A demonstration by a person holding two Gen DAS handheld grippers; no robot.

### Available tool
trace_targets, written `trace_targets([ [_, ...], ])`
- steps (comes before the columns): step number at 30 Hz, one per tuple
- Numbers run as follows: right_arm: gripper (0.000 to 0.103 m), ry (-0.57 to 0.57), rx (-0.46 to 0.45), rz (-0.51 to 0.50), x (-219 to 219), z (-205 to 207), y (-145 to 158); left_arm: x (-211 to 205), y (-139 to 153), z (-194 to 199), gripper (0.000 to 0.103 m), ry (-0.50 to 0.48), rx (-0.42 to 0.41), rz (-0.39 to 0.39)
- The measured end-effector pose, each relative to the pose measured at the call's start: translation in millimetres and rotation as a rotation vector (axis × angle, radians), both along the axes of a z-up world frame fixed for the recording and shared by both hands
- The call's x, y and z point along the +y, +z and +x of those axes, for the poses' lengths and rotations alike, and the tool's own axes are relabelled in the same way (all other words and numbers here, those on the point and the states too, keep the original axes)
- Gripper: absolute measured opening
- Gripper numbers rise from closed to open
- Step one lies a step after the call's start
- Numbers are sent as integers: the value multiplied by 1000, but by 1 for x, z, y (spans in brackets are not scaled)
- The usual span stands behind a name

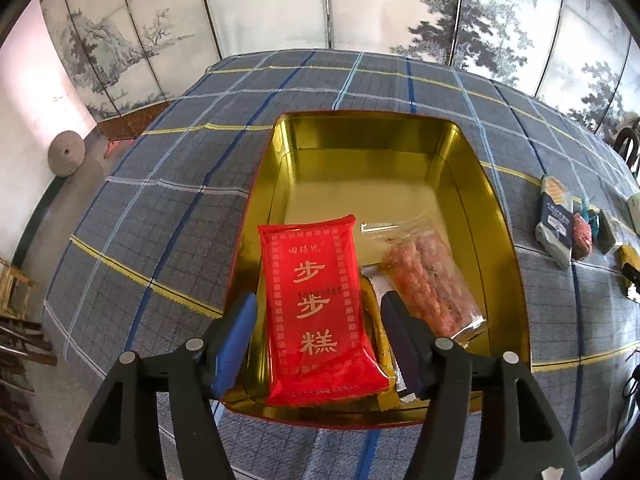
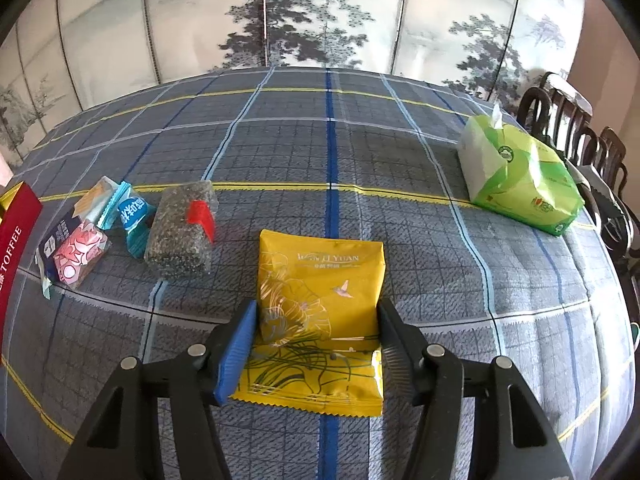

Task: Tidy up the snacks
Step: 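Carry the red bag into the gold tray and open the left tool, then carry the yellow bag into the gold tray and open the right tool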

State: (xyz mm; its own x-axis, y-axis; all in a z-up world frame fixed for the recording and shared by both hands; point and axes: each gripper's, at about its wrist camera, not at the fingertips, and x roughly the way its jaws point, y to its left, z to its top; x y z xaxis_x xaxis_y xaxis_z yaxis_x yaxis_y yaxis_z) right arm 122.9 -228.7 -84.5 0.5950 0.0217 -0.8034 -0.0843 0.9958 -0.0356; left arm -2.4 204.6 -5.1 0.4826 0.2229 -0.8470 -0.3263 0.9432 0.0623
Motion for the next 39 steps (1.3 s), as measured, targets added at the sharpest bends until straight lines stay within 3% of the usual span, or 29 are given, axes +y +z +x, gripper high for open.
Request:
trace_targets([
  [9, 61, -39, -40, 11, 10, -17, 22, 1, 11, -9, 73, 4, -45, 4],
  [15, 61, 20, -79, 77, 37, -30, 51, 6, 17, -15, 80, 16, -70, -32],
  [26, 61, 280, -81, 153, 159, -54, 81, 22, 36, -36, 85, 64, -114, 16],
  [39, 61, 524, -34, 146, 283, -86, 77, 63, 37, -65, 85, 194, -90, 38],
])
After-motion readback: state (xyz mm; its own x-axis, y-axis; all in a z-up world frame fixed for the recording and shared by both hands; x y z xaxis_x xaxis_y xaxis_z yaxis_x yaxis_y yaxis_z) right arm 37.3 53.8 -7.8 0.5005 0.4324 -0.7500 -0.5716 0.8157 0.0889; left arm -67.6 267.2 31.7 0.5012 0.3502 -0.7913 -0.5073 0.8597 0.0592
